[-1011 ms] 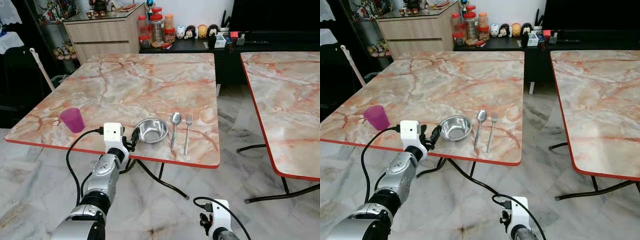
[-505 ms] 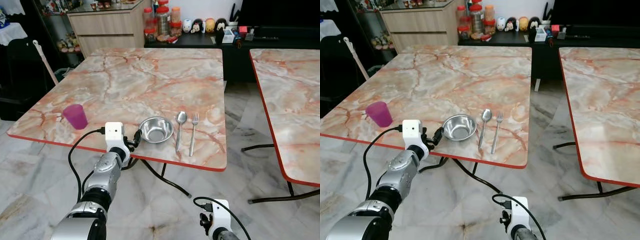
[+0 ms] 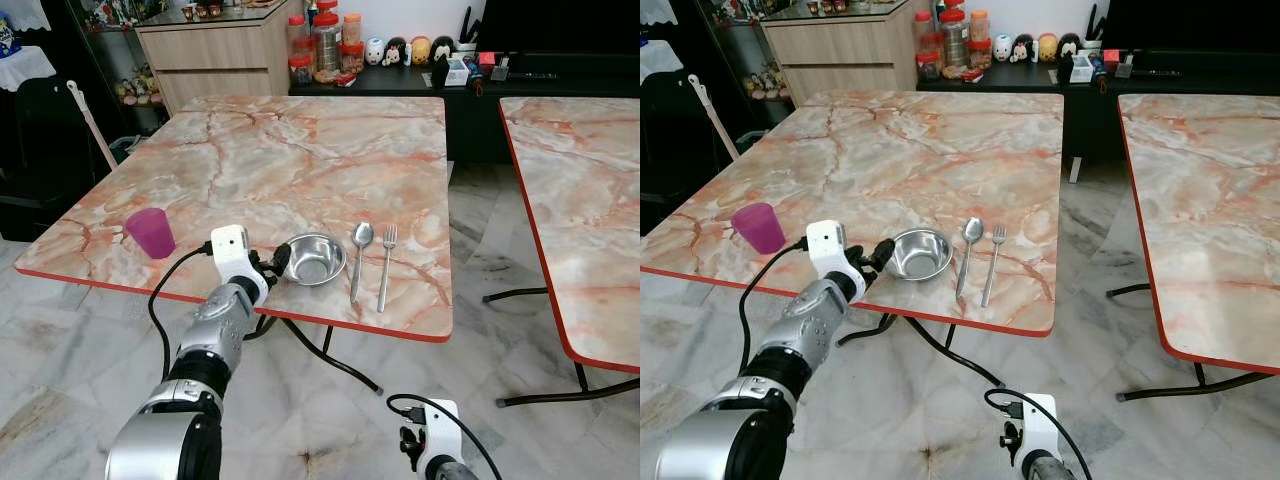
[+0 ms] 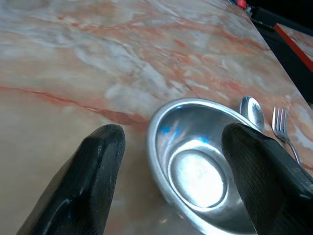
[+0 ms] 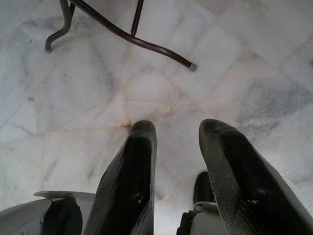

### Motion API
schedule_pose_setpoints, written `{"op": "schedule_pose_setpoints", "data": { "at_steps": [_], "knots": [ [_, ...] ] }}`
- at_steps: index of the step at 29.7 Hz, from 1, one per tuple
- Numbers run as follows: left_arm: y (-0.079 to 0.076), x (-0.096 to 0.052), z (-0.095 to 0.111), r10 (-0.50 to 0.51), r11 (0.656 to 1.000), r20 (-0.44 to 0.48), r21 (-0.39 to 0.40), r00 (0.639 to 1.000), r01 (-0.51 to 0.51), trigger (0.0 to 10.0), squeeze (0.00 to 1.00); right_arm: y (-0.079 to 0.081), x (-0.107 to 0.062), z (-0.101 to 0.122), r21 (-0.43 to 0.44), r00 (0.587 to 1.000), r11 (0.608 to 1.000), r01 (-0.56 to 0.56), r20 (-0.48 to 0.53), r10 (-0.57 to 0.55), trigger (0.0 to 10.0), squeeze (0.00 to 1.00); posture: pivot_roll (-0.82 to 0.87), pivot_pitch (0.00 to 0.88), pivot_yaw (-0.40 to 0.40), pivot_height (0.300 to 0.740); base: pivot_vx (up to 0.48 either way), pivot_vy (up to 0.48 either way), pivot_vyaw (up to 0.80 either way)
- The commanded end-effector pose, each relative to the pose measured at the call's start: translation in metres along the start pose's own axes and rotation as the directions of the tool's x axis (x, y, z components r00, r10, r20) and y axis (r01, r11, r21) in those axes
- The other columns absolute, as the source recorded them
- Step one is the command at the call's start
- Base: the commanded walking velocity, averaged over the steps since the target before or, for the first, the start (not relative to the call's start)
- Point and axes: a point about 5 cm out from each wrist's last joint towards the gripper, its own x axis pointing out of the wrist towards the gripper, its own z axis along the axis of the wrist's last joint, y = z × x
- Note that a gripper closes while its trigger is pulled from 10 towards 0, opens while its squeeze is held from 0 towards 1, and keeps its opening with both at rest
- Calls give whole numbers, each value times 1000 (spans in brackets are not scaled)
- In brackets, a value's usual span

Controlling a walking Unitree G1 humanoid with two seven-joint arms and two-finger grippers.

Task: Setting the table

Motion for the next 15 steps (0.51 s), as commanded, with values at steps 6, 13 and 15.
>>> {"op": "schedule_pose_setpoints", "data": {
  "at_steps": [6,13,15],
  "knots": [
    [-6,4,-4,2,1000,-60,-15,998,-3,10000,0,3,0,0,-1,1000,1000,-7,-7,7,10000,0,-5,0,107,740,0,0,0],
    [-10,4,-13,3,1000,-116,-10,993,-4,10000,0,3,0,-1,4,1000,1000,-7,-10,7,10000,0,-7,0,111,740,0,0,0],
    [-11,3,-17,-7,1000,-139,-10,990,6,10000,0,3,0,-2,6,1000,1000,-7,-9,7,10000,0,-7,0,111,740,0,0,0]
  ]
}}
